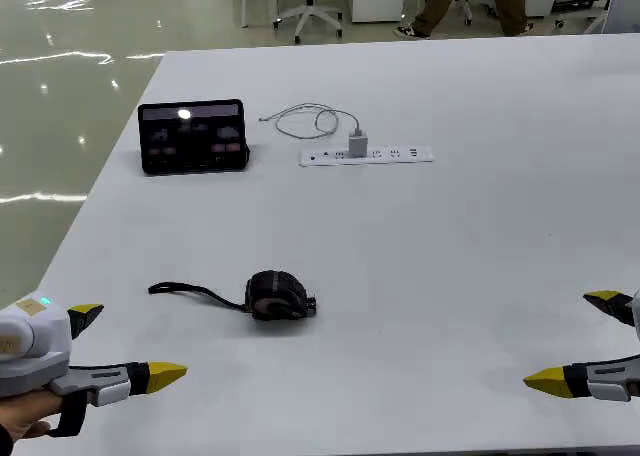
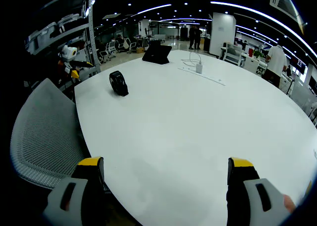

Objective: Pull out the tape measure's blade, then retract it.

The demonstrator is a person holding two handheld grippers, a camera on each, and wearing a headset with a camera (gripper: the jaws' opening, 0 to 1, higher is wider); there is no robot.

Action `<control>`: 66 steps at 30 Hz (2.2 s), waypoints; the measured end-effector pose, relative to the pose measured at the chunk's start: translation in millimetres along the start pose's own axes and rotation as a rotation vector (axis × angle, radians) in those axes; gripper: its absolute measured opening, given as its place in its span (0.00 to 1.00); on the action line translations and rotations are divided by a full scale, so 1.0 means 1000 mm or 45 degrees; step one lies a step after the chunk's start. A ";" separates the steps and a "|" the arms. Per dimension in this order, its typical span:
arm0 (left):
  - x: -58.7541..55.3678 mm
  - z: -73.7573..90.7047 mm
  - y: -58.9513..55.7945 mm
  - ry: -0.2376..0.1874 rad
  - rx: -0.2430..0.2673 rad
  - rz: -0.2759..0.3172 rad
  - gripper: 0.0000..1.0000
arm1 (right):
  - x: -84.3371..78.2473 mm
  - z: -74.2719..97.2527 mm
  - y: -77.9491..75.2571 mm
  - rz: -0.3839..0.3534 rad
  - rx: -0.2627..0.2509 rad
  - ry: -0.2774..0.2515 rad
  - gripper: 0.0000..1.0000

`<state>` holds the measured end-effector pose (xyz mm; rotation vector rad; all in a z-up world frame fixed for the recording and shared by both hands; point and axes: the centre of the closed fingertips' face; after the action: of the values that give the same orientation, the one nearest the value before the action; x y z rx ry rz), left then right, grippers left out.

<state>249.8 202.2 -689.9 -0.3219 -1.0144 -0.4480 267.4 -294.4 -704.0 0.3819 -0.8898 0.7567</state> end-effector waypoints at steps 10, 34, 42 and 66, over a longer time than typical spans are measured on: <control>-0.003 -0.001 -0.003 0.002 -0.001 0.013 1.00 | -0.002 0.001 0.000 0.004 -0.006 0.005 1.00; -0.007 -0.005 -0.005 0.022 -0.031 0.006 1.00 | 0.003 -0.003 0.001 0.028 -0.004 -0.020 1.00; 0.000 -0.019 -0.012 0.036 -0.102 -0.011 1.00 | 0.009 -0.017 0.007 0.046 0.045 -0.022 1.00; 0.014 -0.093 -0.050 0.255 -0.414 -0.247 0.99 | 0.053 -0.079 0.035 0.171 0.194 -0.044 1.00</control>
<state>299.8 113.4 -720.9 -0.4612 -0.7781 -0.8087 306.8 -200.8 -707.9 0.4741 -0.8997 0.9471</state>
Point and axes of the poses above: the centre of the closed fingertips' face, and the gripper's own axes: z roughly backward along the fingers, y roughly to its left, x roughly out of its top, and after that the axes turned 6 degrees about -y, right-handed
